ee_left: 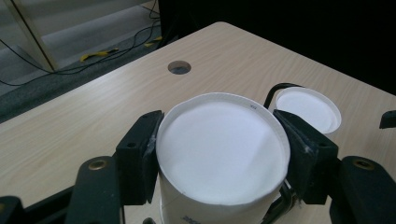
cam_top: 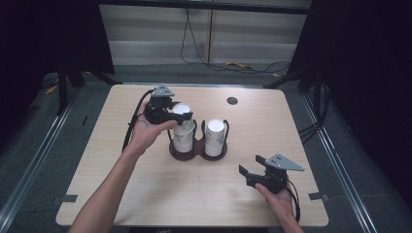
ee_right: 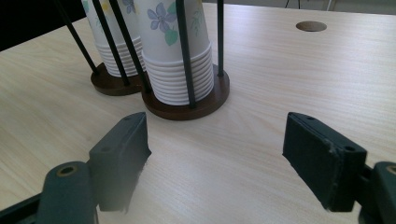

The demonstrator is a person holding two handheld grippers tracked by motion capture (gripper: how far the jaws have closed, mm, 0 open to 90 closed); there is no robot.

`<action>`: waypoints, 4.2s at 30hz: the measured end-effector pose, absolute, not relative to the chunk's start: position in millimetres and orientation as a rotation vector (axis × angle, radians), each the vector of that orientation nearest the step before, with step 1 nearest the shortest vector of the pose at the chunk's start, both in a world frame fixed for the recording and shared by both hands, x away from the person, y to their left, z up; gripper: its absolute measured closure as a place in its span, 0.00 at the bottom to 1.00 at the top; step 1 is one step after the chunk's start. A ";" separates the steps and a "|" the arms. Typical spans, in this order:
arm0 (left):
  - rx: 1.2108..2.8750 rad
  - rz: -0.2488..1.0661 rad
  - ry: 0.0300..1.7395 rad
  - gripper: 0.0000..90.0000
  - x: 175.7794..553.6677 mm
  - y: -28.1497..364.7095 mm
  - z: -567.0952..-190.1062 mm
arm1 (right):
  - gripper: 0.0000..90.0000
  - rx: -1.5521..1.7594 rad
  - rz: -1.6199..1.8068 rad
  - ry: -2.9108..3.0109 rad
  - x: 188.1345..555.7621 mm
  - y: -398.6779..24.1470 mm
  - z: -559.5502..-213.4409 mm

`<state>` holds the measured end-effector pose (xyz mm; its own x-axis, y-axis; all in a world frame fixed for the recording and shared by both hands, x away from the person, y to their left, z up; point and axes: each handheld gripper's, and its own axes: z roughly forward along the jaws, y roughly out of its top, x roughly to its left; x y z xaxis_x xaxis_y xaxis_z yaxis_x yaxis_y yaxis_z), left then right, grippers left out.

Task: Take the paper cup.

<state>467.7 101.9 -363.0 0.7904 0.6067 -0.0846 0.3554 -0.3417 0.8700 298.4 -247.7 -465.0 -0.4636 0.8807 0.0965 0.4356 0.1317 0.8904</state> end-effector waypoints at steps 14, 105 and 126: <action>1.907 0.308 0.714 0.40 466.8 105.6 -351.6 | 0.25 1.261 1.292 1.959 298.6 -247.1 -465.2; 1.716 0.039 0.418 0.40 376.5 112.3 -390.2 | 0.27 0.911 1.581 2.113 287.6 -205.4 -439.0; 1.627 -0.084 0.372 0.40 364.8 101.9 -389.6 | 0.16 0.779 1.805 2.098 297.4 -178.9 -420.7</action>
<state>364.8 101.9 -389.6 0.9426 0.1885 -0.2757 0.2888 -0.0456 0.9563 297.4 -178.9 -420.7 -0.8206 0.5537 0.1419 0.2231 0.0817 0.9714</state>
